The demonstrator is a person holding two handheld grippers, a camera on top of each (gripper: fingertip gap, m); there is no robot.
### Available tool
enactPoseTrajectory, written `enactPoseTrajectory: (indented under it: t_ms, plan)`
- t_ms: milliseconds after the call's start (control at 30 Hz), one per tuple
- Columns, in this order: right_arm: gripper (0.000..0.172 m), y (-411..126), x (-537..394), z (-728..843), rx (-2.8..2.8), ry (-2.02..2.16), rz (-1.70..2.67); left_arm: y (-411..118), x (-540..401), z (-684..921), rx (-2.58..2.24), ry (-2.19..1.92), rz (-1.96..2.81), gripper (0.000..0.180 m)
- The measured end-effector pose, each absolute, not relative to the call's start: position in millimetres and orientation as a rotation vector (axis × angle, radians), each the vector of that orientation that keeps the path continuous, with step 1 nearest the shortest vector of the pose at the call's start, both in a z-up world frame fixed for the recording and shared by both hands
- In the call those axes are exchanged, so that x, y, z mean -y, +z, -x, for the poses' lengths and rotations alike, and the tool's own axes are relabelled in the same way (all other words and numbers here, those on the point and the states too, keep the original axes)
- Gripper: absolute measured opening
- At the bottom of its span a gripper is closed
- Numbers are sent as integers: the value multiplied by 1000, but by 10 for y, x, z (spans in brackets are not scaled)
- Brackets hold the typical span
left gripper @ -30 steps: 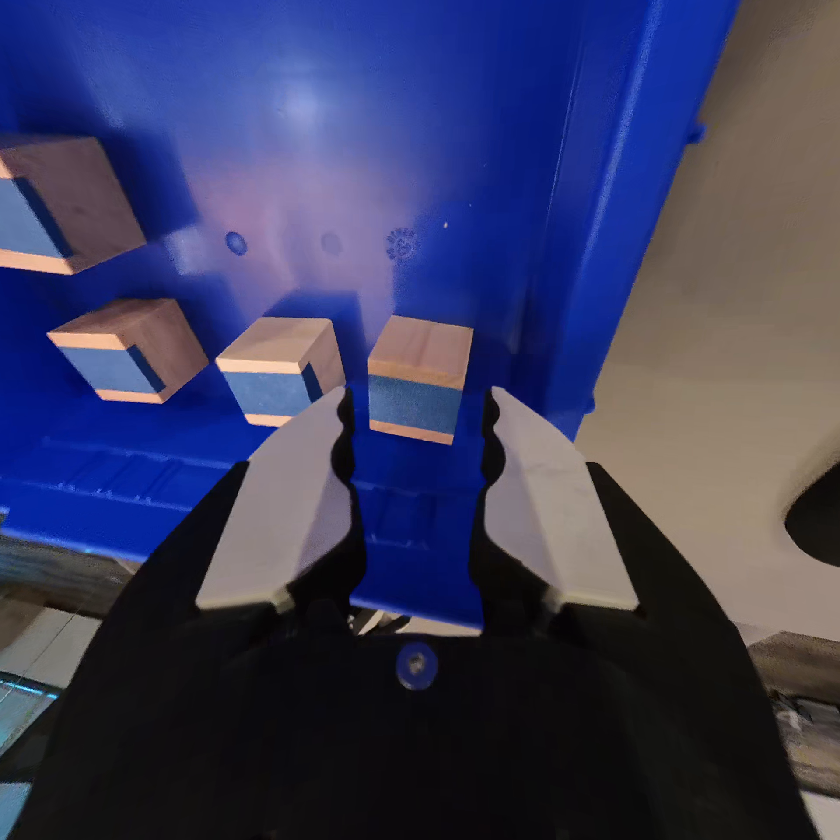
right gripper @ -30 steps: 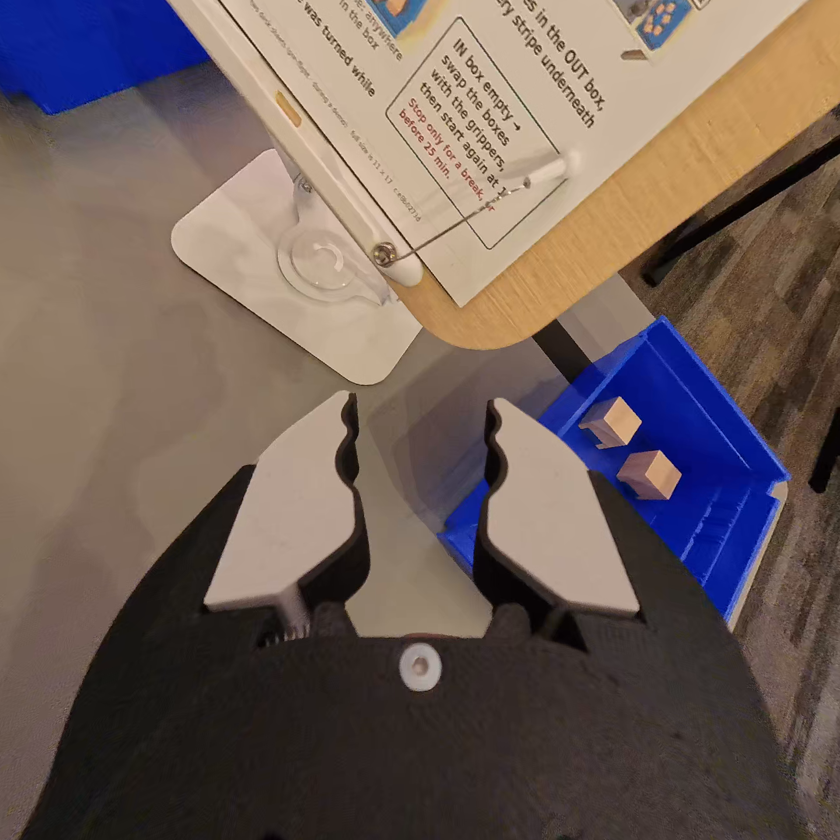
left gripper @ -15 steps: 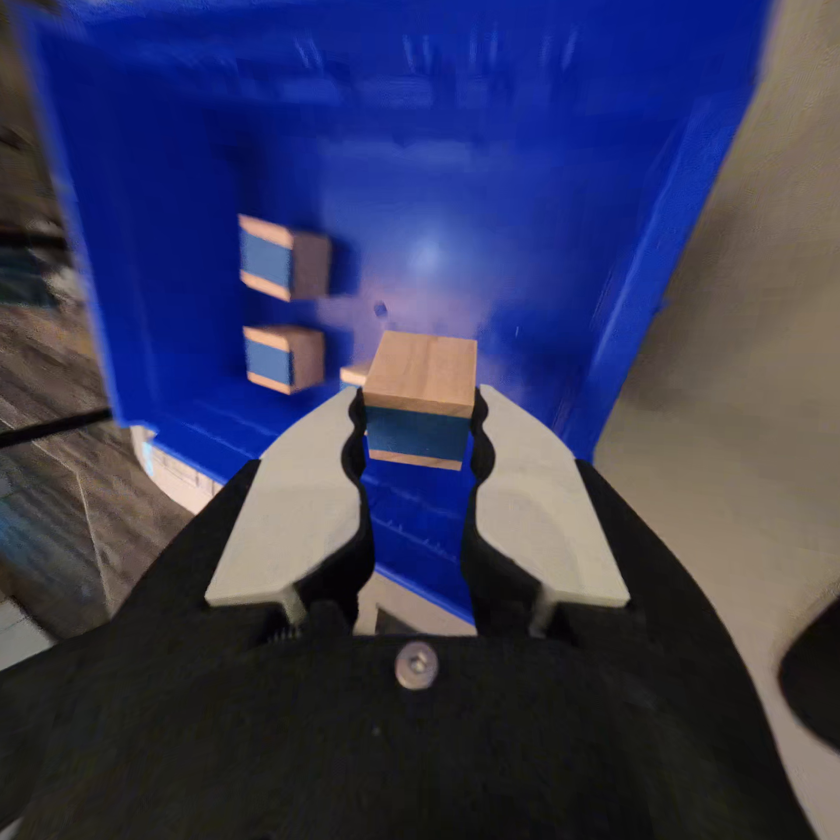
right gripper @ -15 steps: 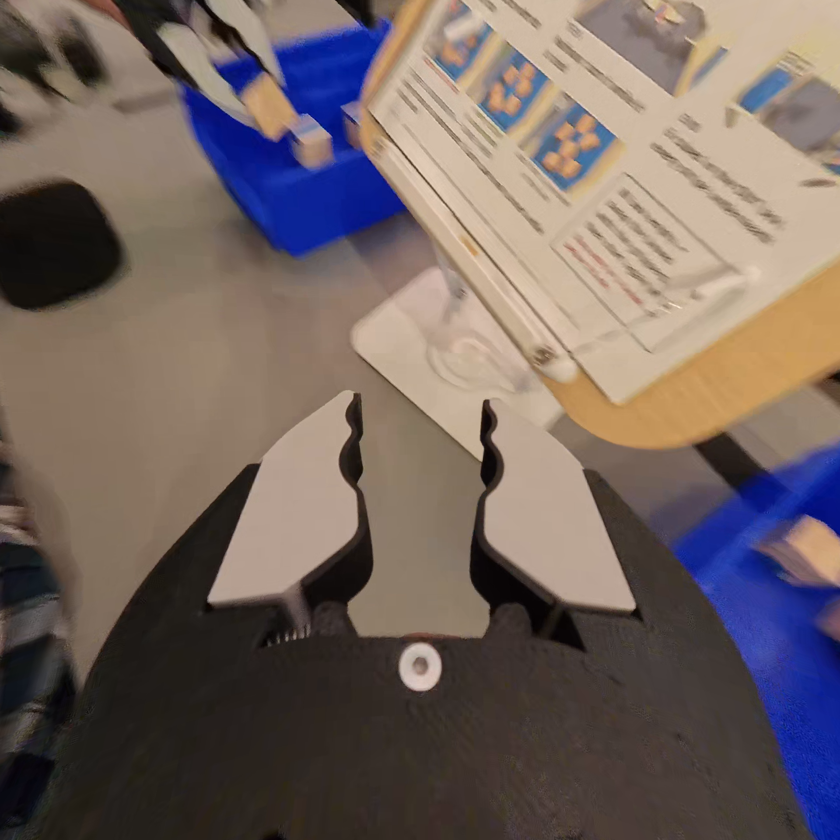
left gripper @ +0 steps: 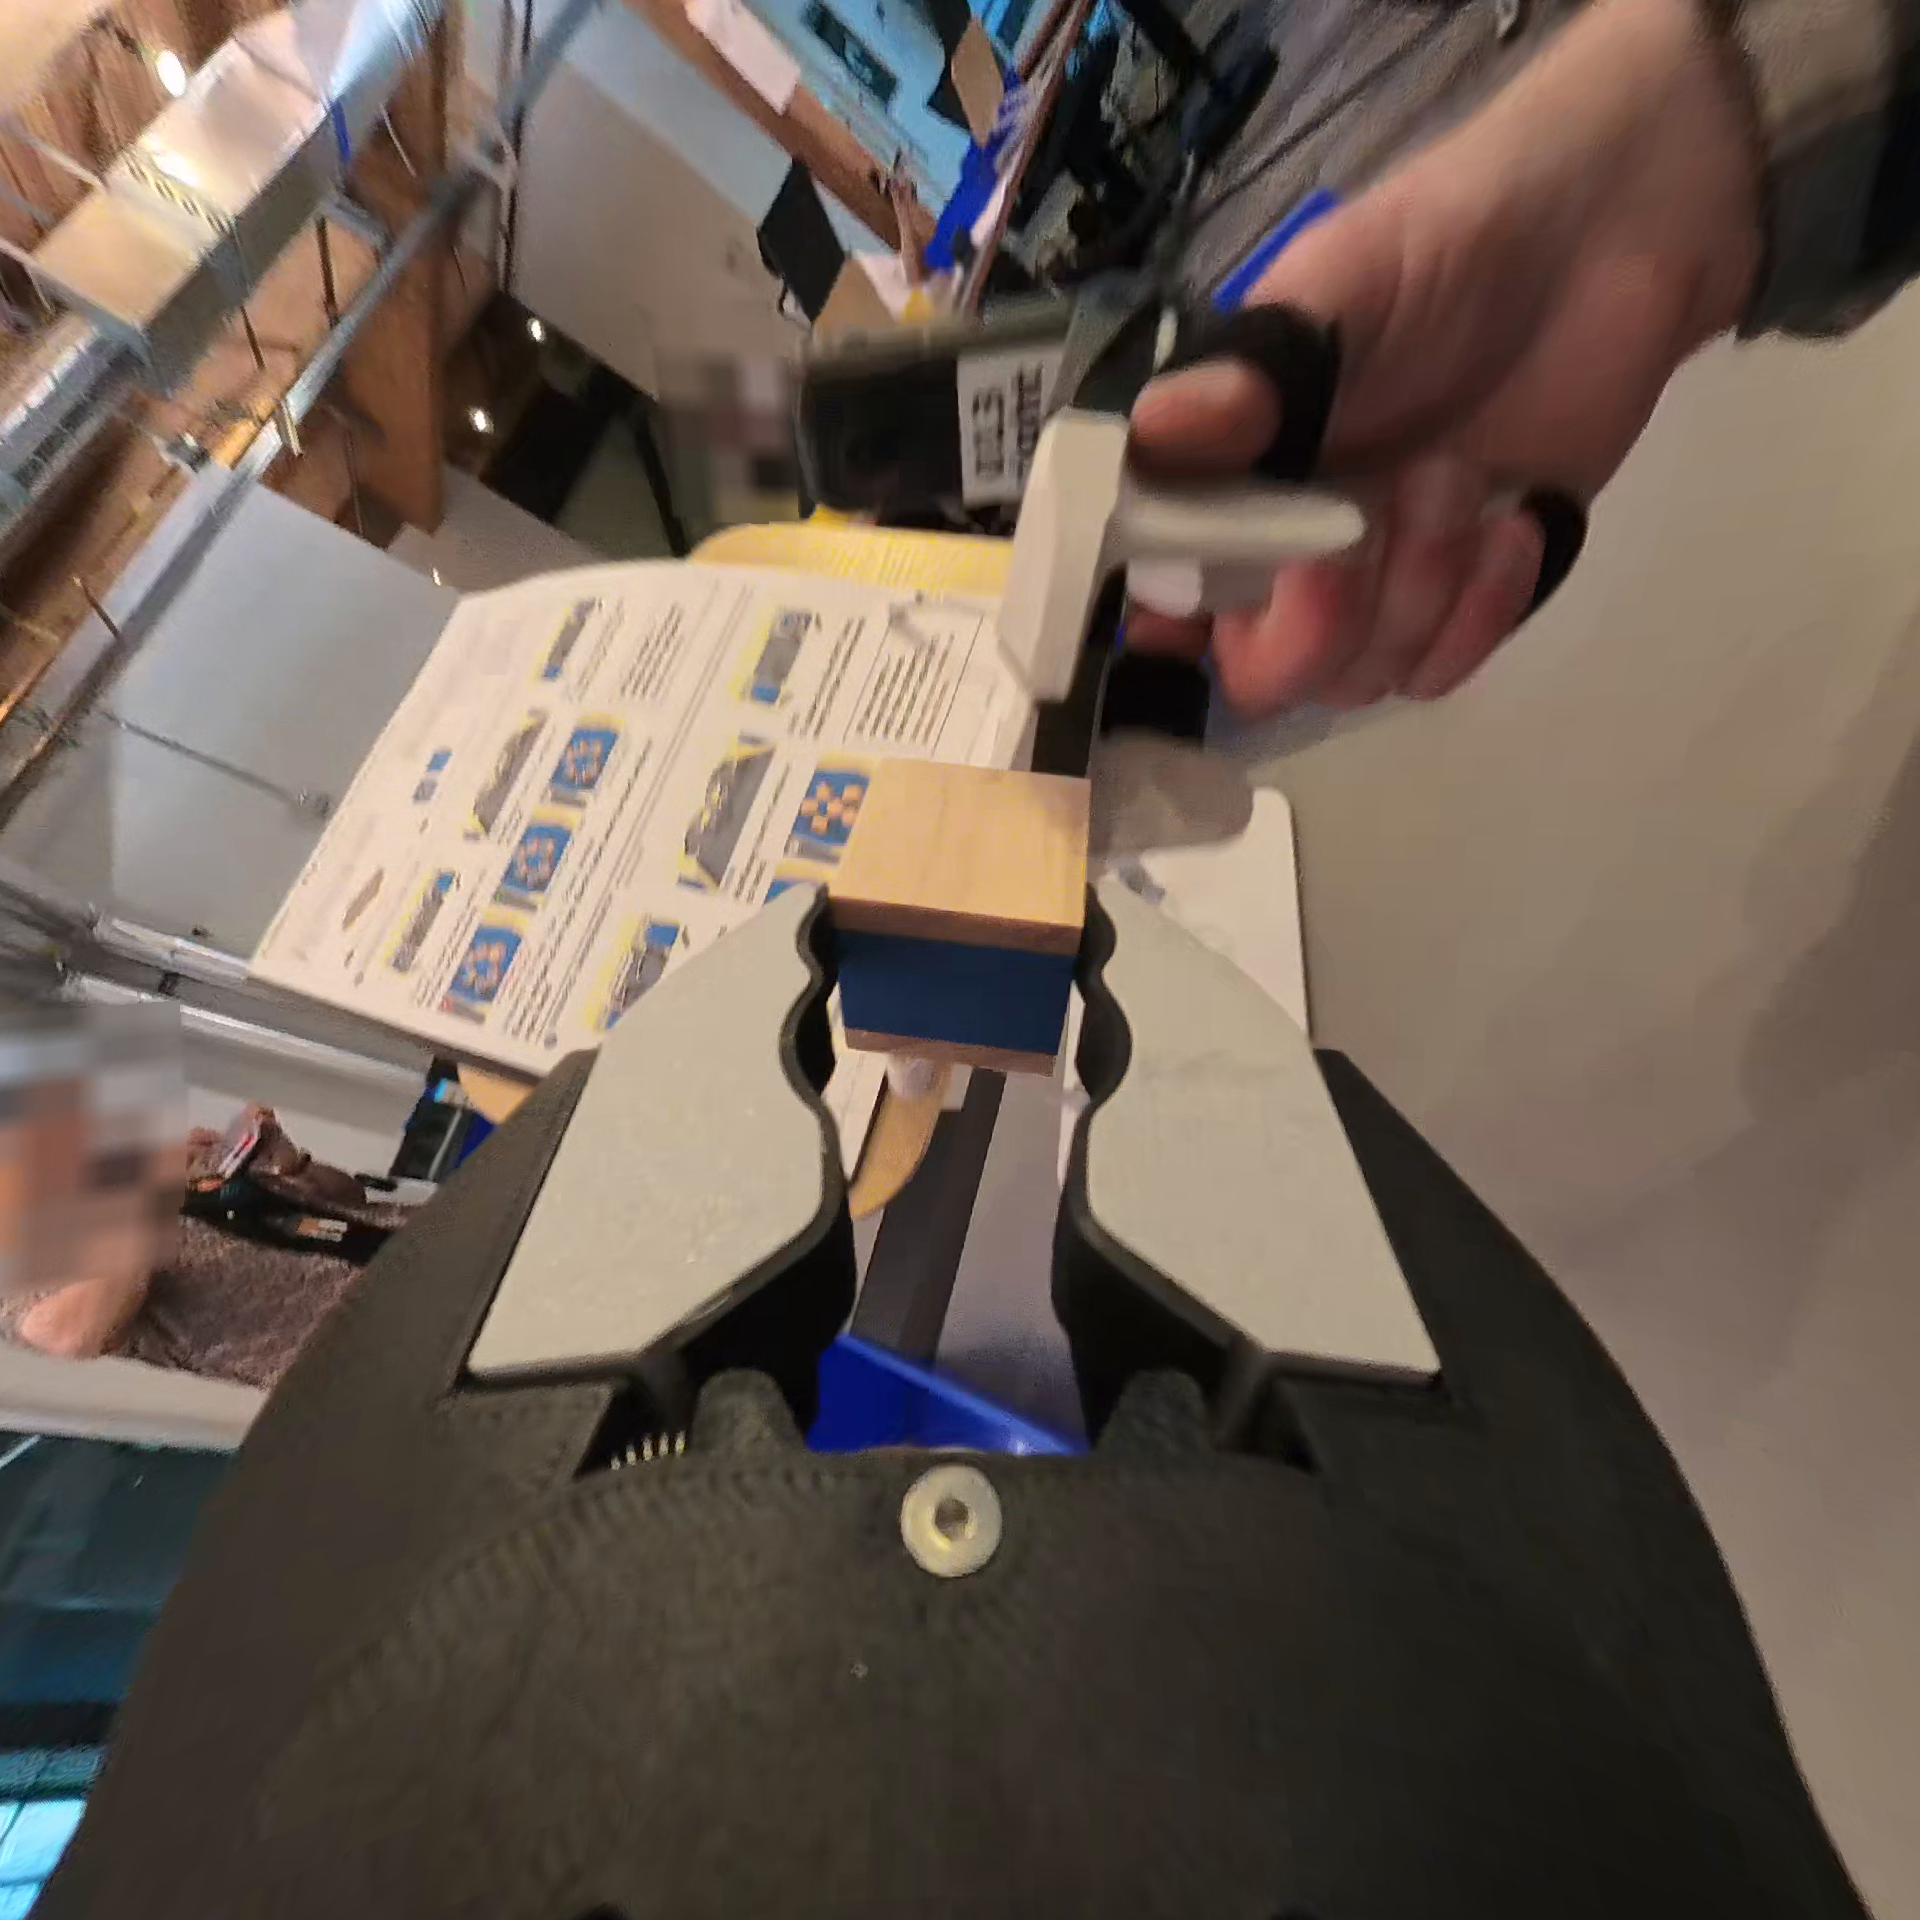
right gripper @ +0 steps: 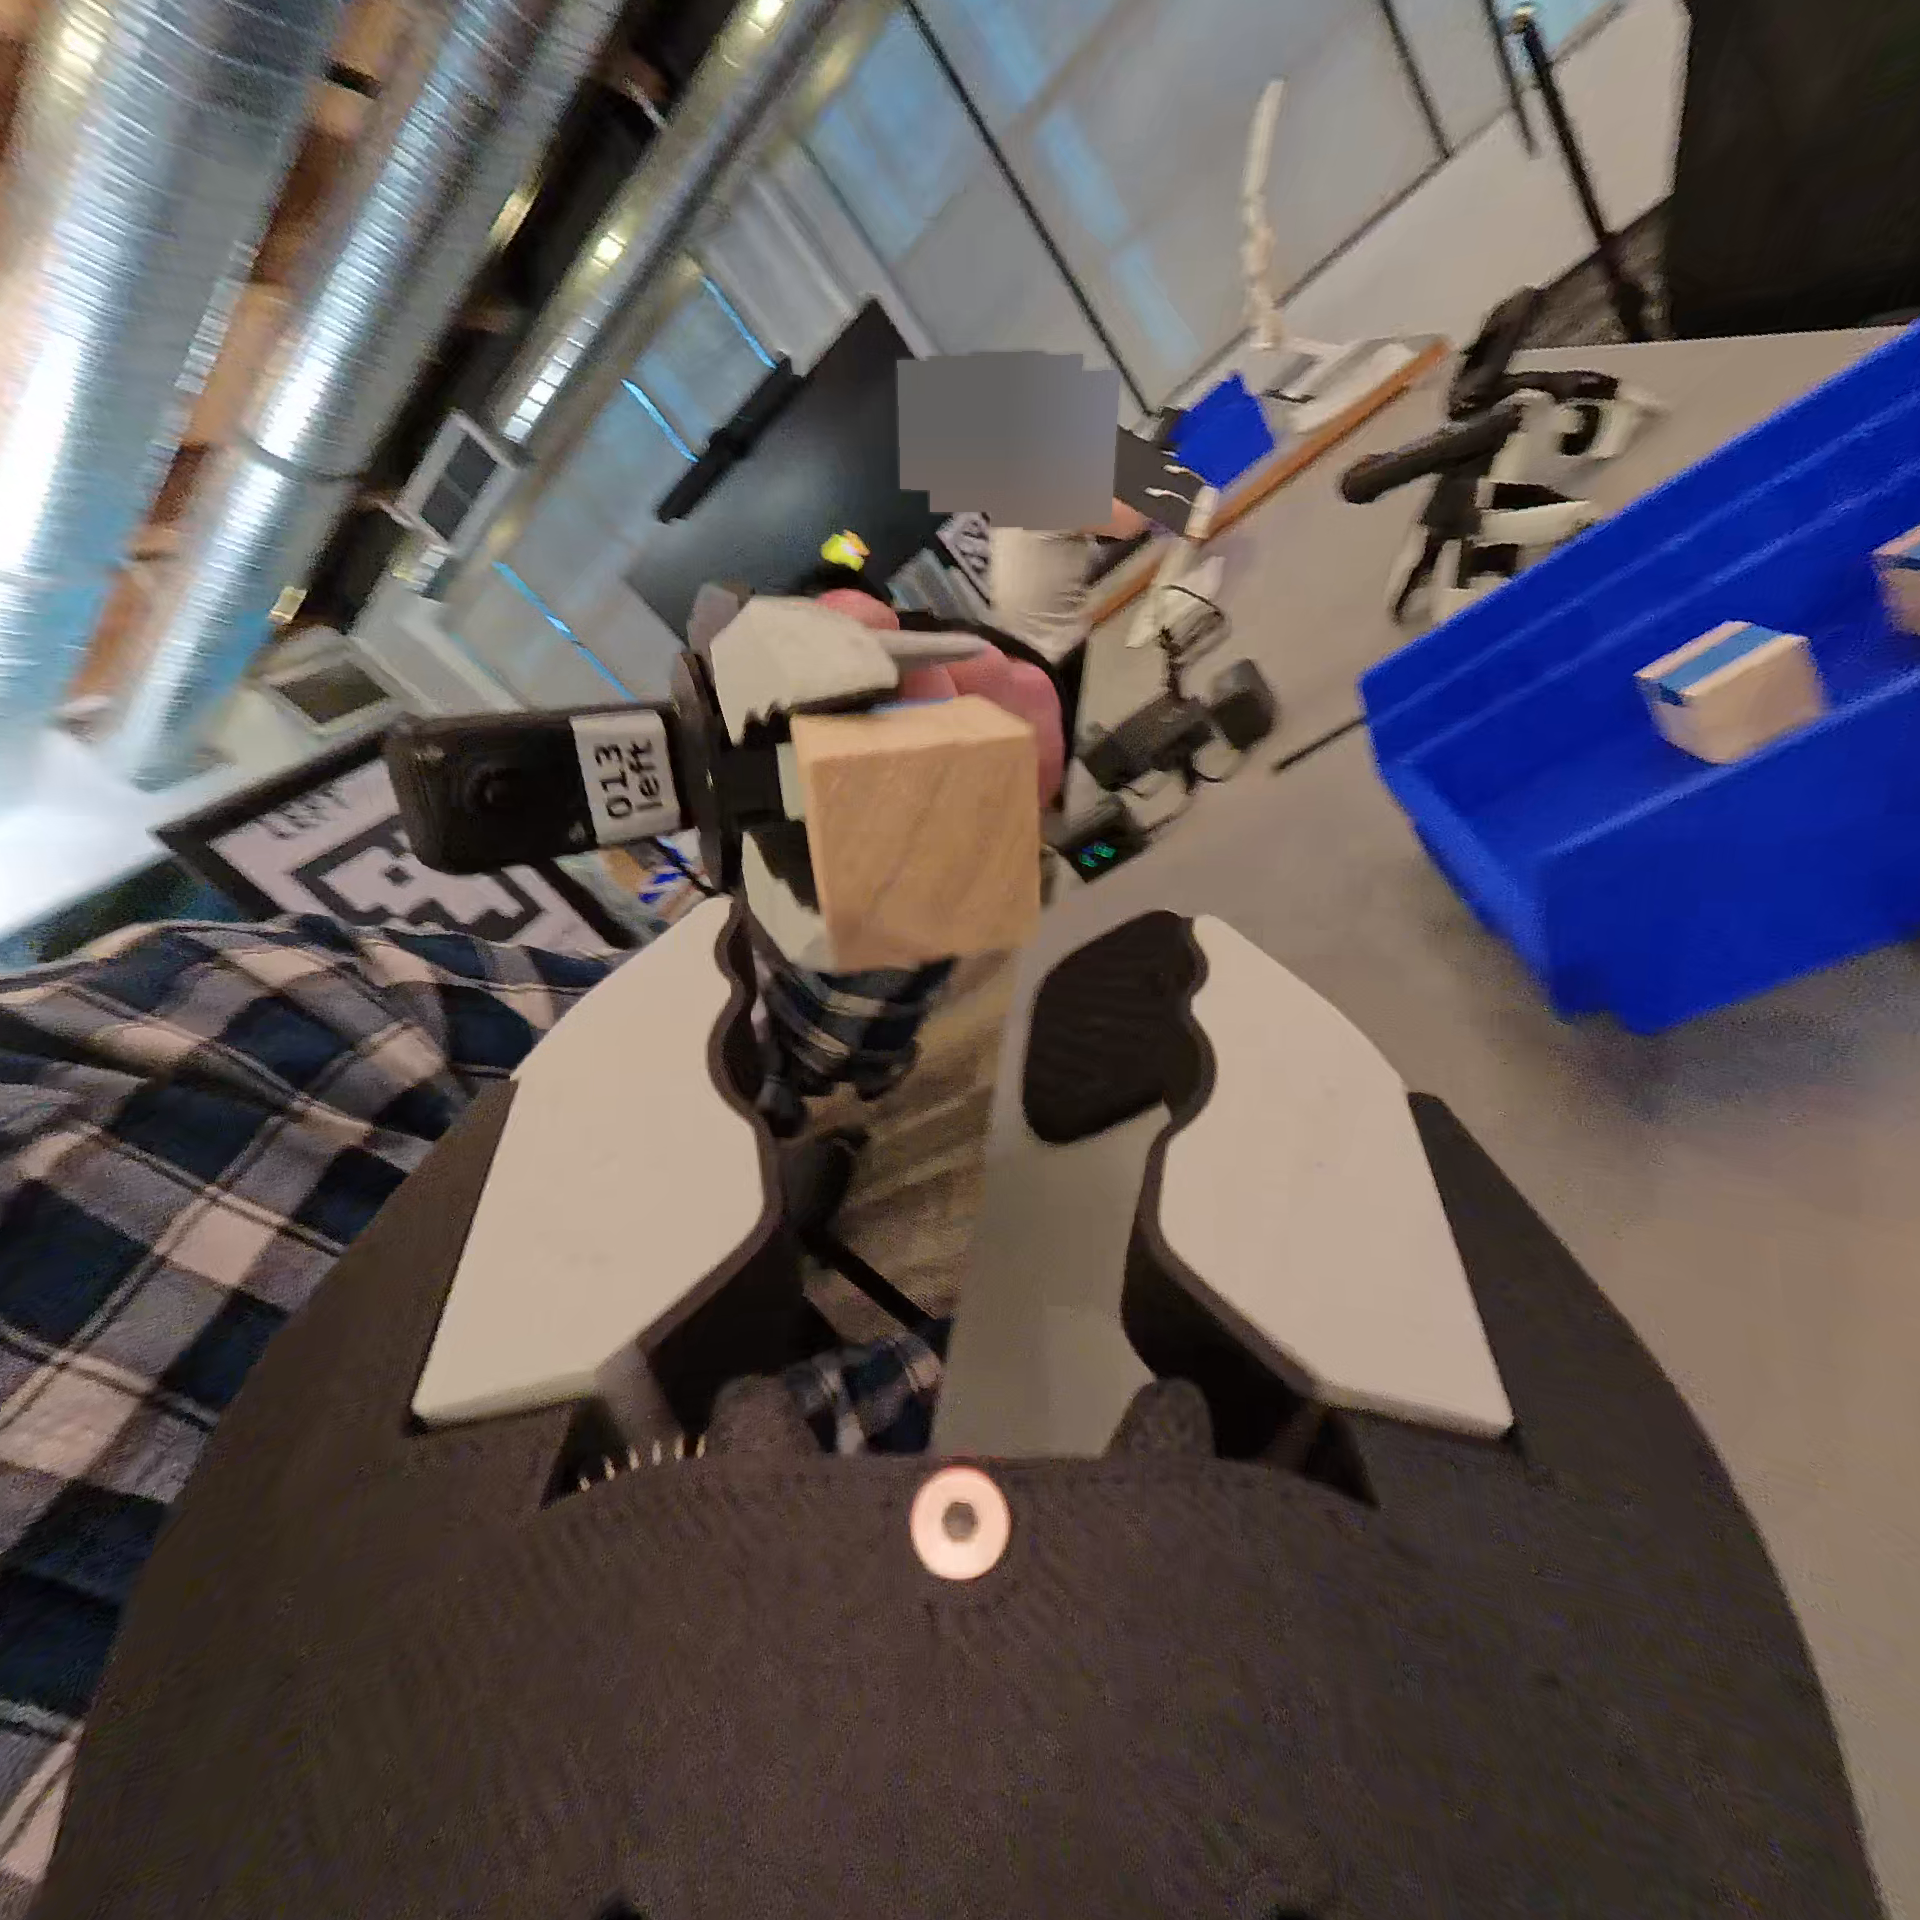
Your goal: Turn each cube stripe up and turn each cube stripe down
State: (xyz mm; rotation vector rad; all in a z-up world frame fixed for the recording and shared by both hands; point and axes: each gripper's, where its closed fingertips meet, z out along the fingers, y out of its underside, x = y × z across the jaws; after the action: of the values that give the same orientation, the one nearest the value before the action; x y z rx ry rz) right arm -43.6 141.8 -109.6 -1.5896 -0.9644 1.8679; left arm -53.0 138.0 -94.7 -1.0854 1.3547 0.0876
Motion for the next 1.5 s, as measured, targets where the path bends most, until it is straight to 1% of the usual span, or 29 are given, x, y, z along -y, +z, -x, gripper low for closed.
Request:
enactPoseTrajectory:
  t_ms: [67,100,167,300,333,367,433,467,500,633,667,733,867,1000,1067,1333,1400,1433,1467,1500]
  plan:
    - [76,-1020,-1338,468,944,1965,1516,-931,-1277,402,-1363,62,1043,44]
    - [70,-982,-1306,465,944,1989,1480,-933,-1256,367,-1363,67,1032,44]
    - [47,-945,-1252,455,963,2001,1434,-956,-1229,313,-1362,40,1028,44]
    - [45,-973,-1263,418,982,1935,1477,-1004,-1256,279,-1341,-34,1067,44]
    - [45,-972,-1290,371,988,1890,1494,-1009,-1272,289,-1335,-27,1077,48]
    - [45,-949,-1340,287,985,1839,1510,-995,-1293,316,-1320,-5,1076,57]
    - [45,-928,-1529,12,980,1668,1588,-983,-1322,408,-1311,10,1096,56]
    - [45,-910,-1669,-187,970,1547,1622,-973,-1339,475,-1301,16,1107,52]
    - [45,-907,-1845,-423,949,1403,1670,-971,-1358,547,-1293,22,1120,44]
    - [45,-989,-2614,-1596,837,741,1885,-1094,-1448,791,-1307,41,1197,0]
    - [45,-1020,-2772,-1887,798,625,1939,-1123,-1481,837,-1299,44,1221,0]
    - [45,-1164,-3074,-2438,706,424,2066,-1168,-1566,919,-1270,71,1272,0]
    - [46,-1755,-3501,-3191,603,89,2331,-1308,-1735,1013,-1249,131,1383,0]
    - [46,-2408,-3714,-3350,542,44,2544,-1415,-1785,1019,-1274,163,1437,0]
    - [46,-2643,-3815,-3383,501,23,2610,-1466,-1782,1026,-1304,186,1451,0]
    - [46,-3196,-4156,-3505,320,-85,2747,-1507,-1763,1193,-1293,206,1498,0]
    - [46,-3316,-4147,-3465,313,-53,2796,-1520,-1752,1242,-1287,206,1510,0]
    - [59,-3344,-4137,-3457,307,-50,2819,-1528,-1750,1268,-1284,206,1516,0]
    - [68,-3319,-4146,-3471,296,-66,2814,-1535,-1749,1292,-1283,206,1521,0]
    - [72,-3248,-4165,-3483,282,-73,2790,-1538,-1751,1325,-1279,207,1528,0]
